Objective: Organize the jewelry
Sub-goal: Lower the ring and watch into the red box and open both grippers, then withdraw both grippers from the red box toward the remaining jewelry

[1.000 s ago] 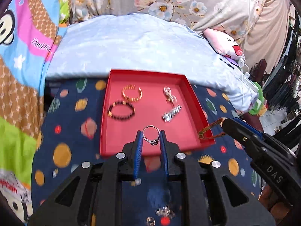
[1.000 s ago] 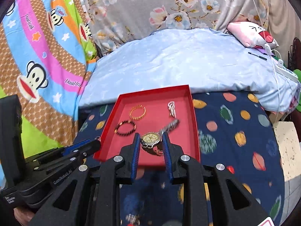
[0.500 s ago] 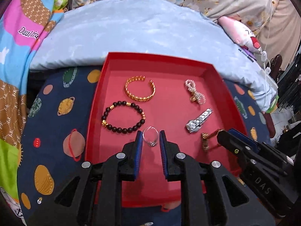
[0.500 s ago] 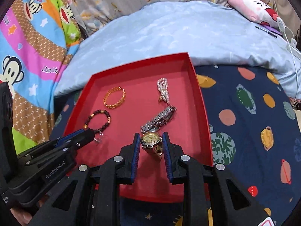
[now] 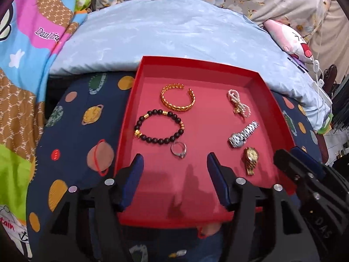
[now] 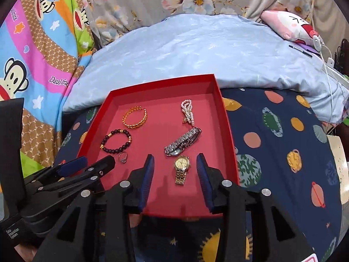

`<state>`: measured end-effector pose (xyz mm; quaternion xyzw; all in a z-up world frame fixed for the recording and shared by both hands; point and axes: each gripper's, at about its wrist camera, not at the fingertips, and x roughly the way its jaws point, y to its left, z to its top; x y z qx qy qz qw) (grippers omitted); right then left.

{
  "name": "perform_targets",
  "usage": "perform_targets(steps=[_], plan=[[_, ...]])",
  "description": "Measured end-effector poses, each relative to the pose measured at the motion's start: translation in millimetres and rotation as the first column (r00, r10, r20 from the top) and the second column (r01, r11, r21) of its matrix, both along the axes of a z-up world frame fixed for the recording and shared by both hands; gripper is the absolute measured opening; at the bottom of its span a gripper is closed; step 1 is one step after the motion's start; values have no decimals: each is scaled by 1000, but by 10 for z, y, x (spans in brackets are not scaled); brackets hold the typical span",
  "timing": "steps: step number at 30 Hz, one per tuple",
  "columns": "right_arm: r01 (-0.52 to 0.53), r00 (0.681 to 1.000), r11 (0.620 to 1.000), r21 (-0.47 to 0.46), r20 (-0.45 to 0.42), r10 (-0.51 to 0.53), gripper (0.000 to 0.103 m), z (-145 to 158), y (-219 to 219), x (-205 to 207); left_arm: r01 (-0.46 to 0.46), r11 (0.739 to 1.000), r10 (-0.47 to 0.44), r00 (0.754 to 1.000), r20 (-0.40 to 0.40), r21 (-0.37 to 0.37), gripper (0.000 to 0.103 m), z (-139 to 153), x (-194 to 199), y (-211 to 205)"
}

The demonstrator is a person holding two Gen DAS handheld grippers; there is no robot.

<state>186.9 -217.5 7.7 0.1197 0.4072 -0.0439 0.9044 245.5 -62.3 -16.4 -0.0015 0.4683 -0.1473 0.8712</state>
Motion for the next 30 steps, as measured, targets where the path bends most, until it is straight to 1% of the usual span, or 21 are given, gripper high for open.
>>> perform_targets(steps=[3,7,13,17,21,24,27,30], plan=[[7,1000,1000,-3,5,-7,42,88,10,-244,2,1000,-2,1000,16,8,58,79,-192,95],[23,1000,1000,6,1,-23,44,140,5,-580,7,1000,-7,1000,12,17,59,141,-442,213],[31,999,1000,2,-20,-31,44,128,22,-1069,-6,1000,6,1000,-6,10,60,184,-877,475],[34,998,999,-1,-55,-34,45,36,31,-1374,-15,1000,16,1000,-26,17,60,154,-1134,618],[40,994,999,13,-101,-38,45,-119,45,-1652,-24,999,25,999,-47,24,60,93,-1353,748],[45,991,999,13,-125,-43,45,-216,57,-1803,-25,999,27,997,-74,28,60,26,-1480,810],[44,988,999,10,-147,-42,45,-309,92,-1926,-22,1000,23,994,-110,11,60,-50,-1614,843],[35,987,999,14,-161,-32,45,-377,138,-2010,-5,1000,7,994,-113,16,60,-86,-1735,801]])
